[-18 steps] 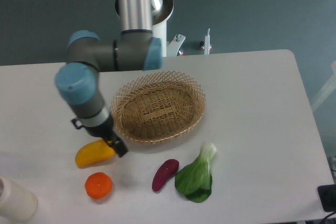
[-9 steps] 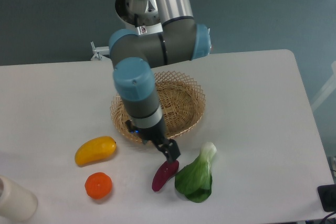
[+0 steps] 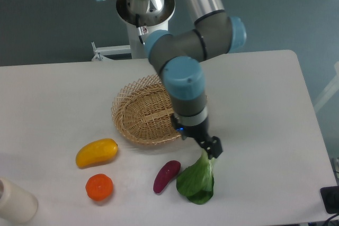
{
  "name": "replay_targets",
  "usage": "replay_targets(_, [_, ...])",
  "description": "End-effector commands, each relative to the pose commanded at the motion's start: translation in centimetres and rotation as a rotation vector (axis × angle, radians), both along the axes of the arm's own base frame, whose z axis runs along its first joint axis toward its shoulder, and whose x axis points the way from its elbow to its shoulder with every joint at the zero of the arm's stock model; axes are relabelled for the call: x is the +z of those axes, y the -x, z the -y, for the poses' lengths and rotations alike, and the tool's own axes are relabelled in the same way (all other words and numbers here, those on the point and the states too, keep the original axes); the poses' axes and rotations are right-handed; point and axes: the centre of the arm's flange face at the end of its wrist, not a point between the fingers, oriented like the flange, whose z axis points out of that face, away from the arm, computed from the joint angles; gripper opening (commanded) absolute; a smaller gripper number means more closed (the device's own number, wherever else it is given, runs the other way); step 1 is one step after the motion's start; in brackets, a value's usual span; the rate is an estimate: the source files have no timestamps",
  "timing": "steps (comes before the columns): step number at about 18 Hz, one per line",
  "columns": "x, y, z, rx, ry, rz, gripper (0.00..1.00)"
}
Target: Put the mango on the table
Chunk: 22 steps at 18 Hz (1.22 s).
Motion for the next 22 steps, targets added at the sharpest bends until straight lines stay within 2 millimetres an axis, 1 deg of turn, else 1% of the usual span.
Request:
replay_targets(1, [0.0,0.5,0.4,0.004,0.000,0.001,1.00])
replay_targets(6, [-0.2,2.0,1.3,-0.003,0.007,0.001,1.00])
replay_targets(8, [-0.3,3.2,2.3,0.013,0.000,0.009,1.00])
replay_targets(14, [-0.1,5.8,4.8,-0.029,-0.009,0.020,1.00])
replay_targets(22, [0.1,6.6,6.4,-0.086,0.009,0.073,1.00])
